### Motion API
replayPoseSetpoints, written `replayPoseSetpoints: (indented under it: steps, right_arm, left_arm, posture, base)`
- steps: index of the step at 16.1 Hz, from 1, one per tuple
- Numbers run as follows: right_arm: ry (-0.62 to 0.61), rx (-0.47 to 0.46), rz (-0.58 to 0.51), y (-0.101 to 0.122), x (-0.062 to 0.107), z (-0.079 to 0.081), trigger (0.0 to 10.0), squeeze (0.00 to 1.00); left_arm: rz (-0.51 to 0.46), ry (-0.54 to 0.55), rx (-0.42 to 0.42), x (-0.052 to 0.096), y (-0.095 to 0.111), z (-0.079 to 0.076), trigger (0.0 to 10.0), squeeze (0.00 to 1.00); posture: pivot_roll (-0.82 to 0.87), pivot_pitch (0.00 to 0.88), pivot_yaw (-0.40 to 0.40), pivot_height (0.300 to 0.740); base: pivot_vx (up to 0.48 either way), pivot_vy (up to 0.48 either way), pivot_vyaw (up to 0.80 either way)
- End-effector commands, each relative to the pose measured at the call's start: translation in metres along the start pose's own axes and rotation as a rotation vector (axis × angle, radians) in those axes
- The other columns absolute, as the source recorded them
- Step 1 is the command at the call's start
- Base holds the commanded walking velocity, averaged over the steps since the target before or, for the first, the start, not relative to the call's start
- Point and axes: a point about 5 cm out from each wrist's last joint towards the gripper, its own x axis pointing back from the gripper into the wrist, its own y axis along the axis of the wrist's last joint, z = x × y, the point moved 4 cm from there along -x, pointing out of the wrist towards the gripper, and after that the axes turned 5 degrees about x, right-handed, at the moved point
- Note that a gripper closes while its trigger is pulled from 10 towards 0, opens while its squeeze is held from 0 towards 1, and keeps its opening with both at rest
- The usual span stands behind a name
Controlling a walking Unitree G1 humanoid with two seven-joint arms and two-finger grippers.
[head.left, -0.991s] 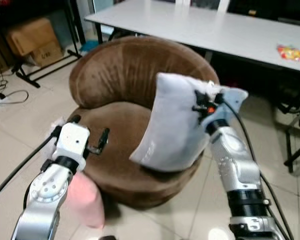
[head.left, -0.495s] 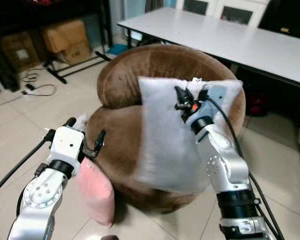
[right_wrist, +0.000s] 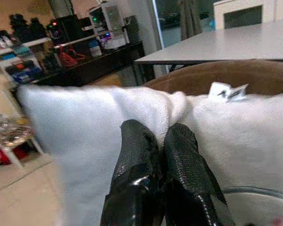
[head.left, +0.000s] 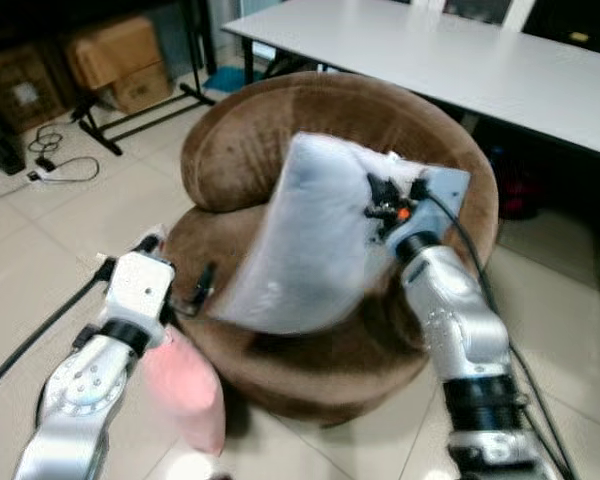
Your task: Move the pillow to the sofa from floor
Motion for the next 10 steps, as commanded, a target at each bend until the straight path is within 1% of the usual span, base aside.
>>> replayPoseSetpoints:
  steps: [1, 4, 6, 8, 10]
  right_arm:
    - [-0.02, 0.023, -0.06, 0.0171, 0.0001, -0.0102, 10.0, 0.0]
    - [-0.004, 0.031, -0.038, 0.0122, -0.0004, -0.007, 10.0, 0.0]
    - [-0.006, 0.033, -0.028, 0.0091, 0.0, -0.0079, 10.0, 0.0]
    - [-0.001, 0.043, -0.04, 0.0087, 0.0014, -0.0086, 10.0, 0.0]
    - [0.017, 0.041, -0.034, 0.0084, 0.0013, -0.0062, 10.0, 0.0]
  left_arm:
    - [-0.001, -0.03, -0.004, -0.0016, 0.0008, -0.0069, 10.0, 0.0]
    - [-0.006, -0.039, 0.009, -0.0027, 0.002, -0.0077, 10.0, 0.0]
    - [-0.006, -0.041, 0.008, -0.0024, 0.002, -0.0075, 10.0, 0.0]
    - [-0.004, -0.044, 0.005, -0.002, 0.0013, -0.0078, 10.0, 0.0]
    - [-0.004, -0.048, 0.004, -0.0021, 0.0013, -0.0083, 10.0, 0.0]
  posture:
    - [-0.01, 0.0, -0.025, 0.74]
    - [0.0, 0.0, -0.025, 0.74]
    - [0.0, 0.0, -0.024, 0.74]
    - [0.0, 0.0, -0.021, 0.74]
    - [0.0, 0.0, -0.02, 0.74]
  base:
    - [0.296, 0.0, 0.0]
    - [0.298, 0.0, 0.0]
    - [0.296, 0.0, -0.53]
    - [0.298, 0.0, 0.0]
    - [0.3, 0.0, 0.0]
